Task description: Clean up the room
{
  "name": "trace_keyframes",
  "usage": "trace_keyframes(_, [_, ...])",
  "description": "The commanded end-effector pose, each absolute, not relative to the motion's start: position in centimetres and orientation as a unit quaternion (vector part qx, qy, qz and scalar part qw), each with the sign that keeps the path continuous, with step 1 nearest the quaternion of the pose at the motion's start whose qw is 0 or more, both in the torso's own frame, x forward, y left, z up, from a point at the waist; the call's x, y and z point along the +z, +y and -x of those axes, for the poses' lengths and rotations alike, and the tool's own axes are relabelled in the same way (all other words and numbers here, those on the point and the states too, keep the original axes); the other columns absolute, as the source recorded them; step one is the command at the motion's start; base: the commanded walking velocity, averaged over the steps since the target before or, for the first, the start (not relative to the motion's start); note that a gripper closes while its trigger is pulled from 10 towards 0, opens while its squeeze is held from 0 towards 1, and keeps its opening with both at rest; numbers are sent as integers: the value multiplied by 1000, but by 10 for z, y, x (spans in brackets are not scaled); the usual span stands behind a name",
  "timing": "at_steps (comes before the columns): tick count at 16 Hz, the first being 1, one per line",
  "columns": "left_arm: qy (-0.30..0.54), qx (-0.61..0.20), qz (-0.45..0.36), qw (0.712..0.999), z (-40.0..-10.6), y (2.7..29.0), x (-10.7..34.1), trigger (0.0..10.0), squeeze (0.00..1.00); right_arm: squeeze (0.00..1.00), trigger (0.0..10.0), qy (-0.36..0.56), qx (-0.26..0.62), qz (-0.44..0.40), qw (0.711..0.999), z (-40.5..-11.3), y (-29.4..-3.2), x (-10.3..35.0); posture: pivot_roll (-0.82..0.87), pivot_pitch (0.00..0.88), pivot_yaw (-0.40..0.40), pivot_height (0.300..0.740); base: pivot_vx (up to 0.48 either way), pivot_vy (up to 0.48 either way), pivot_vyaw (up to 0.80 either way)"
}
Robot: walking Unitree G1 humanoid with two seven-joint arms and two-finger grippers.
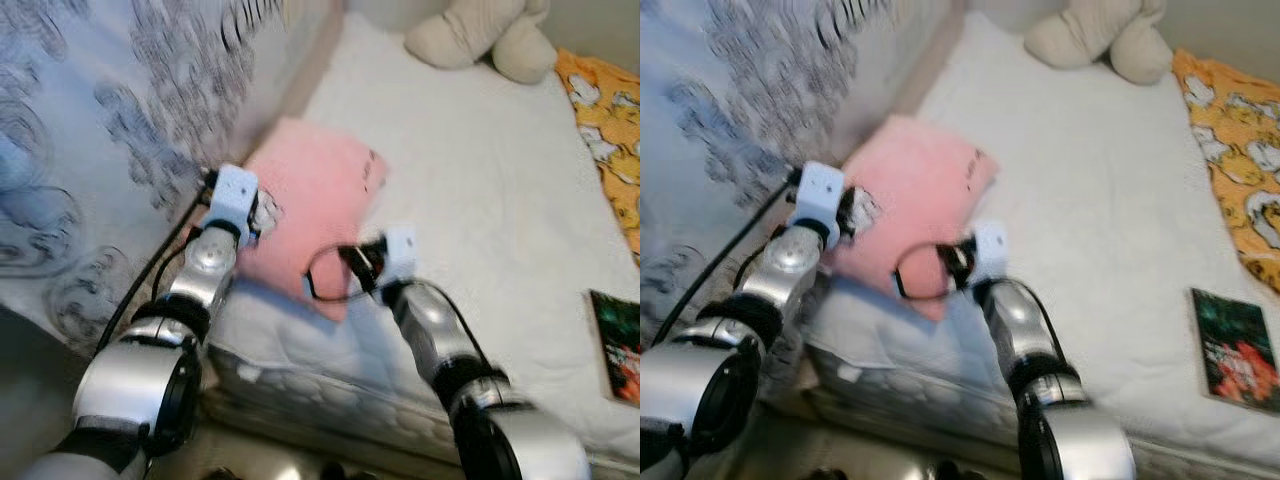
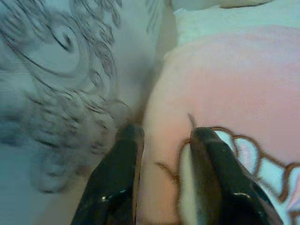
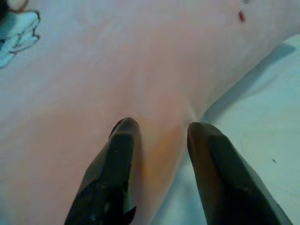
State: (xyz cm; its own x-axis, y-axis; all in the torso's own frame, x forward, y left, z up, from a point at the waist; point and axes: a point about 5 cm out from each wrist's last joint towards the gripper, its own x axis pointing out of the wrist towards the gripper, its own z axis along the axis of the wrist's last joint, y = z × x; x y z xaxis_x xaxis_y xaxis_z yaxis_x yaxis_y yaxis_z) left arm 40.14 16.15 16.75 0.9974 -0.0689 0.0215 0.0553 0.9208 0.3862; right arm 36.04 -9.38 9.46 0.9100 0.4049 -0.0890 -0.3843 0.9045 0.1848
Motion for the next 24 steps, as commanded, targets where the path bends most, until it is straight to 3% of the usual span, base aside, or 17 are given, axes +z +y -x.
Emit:
trace_keyframes(1, [-35,-59,-229,971,-399,160,167,10000,1000,1000,10000,20,183,-74,980,-359,-104,101,155,0,-73,740,0,0,0])
trace_keyframes(4, [-52,-80,-246,965,-396,160,167,10000,1000,1000,10000,-10,169,-66,983,-353,-111,103,161,0,-59,740,0,0,0])
trace_keyframes(5, [-70,-104,-225,966,-391,159,164,10000,1000,1000,10000,-56,121,-39,990,-340,-132,106,162,0,-49,740,0,0,0])
trace_keyframes(9, [-86,-120,-163,976,-376,154,149,10000,1000,1000,10000,-112,47,3,993,-309,-160,107,155,0,-40,740,0,0,0])
trace_keyframes(11, [-61,-123,-97,986,-358,149,123,10000,1000,1000,10000,-96,-7,7,995,-282,-181,90,144,0,-42,740,0,0,0])
trace_keyframes(12, [-32,-135,-16,990,-330,142,93,10000,1000,1000,10000,-33,-55,-10,998,-259,-200,63,131,0,-50,740,0,-480,0])
trace_keyframes(13, [-28,-134,-1,991,-323,140,87,10000,1000,1000,10000,-13,-64,-15,998,-254,-204,56,131,0,-50,740,0,-480,0])
trace_keyframes(14, [-26,-139,17,990,-318,131,84,10000,0,247,10000,8,-66,-13,998,-253,-204,52,130,0,-52,740,0,-480,0])
trace_keyframes(15, [-32,-149,22,988,-321,122,88,10000,0,0,10000,13,-57,-13,998,-259,-197,53,124,0,-47,740,0,-480,0])
trace_keyframes(24, [-47,-174,21,983,-321,110,103,10000,0,0,10000,-2,-11,16,1000,-283,-174,72,114,0,-41,740,0,-480,0])
